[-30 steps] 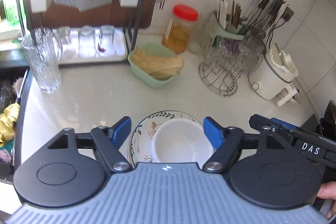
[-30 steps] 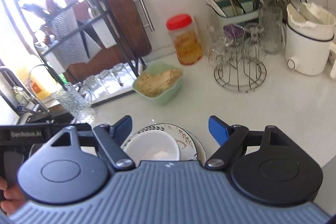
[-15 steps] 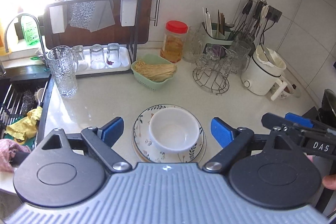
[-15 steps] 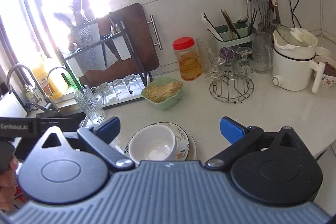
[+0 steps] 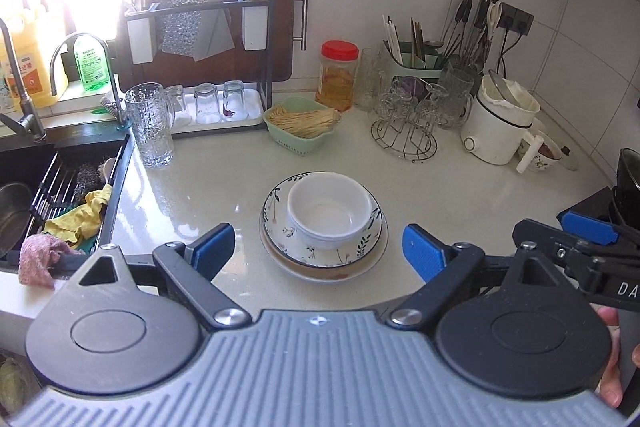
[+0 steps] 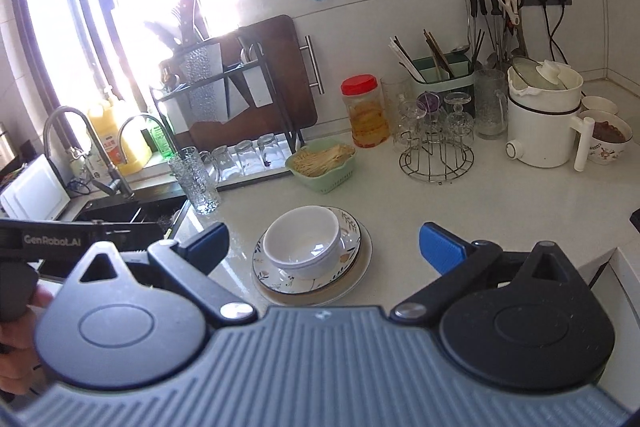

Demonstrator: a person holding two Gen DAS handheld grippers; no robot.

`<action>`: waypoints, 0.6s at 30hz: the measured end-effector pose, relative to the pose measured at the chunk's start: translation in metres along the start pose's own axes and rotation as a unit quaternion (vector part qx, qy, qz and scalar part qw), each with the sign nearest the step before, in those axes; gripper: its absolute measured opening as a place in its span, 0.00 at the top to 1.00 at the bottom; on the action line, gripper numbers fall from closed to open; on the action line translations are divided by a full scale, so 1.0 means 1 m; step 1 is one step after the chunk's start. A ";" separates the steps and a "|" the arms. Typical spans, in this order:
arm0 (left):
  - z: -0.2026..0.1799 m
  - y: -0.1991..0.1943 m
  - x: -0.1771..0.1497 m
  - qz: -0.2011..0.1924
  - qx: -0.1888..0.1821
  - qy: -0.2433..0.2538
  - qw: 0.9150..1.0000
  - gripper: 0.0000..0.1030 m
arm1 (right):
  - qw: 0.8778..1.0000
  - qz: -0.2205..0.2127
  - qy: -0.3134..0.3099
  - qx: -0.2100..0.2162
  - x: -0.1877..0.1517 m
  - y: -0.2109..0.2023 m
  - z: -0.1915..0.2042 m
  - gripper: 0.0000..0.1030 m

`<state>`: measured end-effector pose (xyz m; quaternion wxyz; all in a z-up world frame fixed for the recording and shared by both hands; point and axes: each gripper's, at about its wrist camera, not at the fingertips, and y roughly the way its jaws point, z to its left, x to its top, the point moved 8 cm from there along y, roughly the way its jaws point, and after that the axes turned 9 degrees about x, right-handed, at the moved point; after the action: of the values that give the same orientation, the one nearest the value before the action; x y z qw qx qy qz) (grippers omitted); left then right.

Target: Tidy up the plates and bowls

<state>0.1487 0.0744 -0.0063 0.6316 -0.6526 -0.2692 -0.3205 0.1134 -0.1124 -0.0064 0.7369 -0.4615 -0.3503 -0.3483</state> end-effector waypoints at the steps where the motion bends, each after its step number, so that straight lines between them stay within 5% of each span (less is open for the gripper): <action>1: -0.001 -0.004 -0.004 0.000 0.001 0.000 1.000 0.09 | 1.000 0.000 0.000 0.001 -0.002 -0.003 0.001 0.00; 18: -0.005 -0.040 -0.050 0.003 0.035 0.002 0.999 0.09 | 1.000 0.009 -0.011 0.015 -0.034 -0.033 0.010 0.00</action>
<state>0.0855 0.0744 -0.0182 0.6553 -0.6304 -0.2771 -0.3106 0.0662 -0.1074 -0.0169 0.7430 -0.4575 -0.3588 -0.3315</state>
